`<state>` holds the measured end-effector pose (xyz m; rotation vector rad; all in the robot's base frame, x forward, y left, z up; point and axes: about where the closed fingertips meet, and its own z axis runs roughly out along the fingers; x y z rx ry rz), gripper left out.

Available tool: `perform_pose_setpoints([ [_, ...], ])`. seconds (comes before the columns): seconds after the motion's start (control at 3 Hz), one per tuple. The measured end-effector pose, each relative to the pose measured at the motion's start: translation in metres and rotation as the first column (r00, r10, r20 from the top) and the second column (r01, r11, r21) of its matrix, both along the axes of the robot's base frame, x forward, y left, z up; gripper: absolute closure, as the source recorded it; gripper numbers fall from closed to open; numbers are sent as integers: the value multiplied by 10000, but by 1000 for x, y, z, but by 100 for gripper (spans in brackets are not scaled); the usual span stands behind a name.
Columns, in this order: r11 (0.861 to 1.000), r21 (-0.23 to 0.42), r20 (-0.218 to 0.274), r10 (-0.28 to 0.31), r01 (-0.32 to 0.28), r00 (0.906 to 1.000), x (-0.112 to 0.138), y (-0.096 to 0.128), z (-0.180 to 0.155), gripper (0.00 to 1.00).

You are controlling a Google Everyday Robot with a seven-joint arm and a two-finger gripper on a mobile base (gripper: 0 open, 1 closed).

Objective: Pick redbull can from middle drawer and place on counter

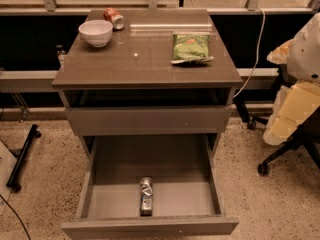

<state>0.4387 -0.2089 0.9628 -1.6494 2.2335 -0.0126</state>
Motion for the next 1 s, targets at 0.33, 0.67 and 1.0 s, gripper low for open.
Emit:
perform_pose_setpoints([
  [0.33, 9902, 1157, -431, -738, 783, 9963, 0, 21, -37, 0],
  [0.67, 9735, 1721, -908, -1367, 1508, 9864, 3, 35, -71, 0],
  [1.0, 9720, 1742, -908, -1438, 1578, 9854, 3, 35, -73, 0],
])
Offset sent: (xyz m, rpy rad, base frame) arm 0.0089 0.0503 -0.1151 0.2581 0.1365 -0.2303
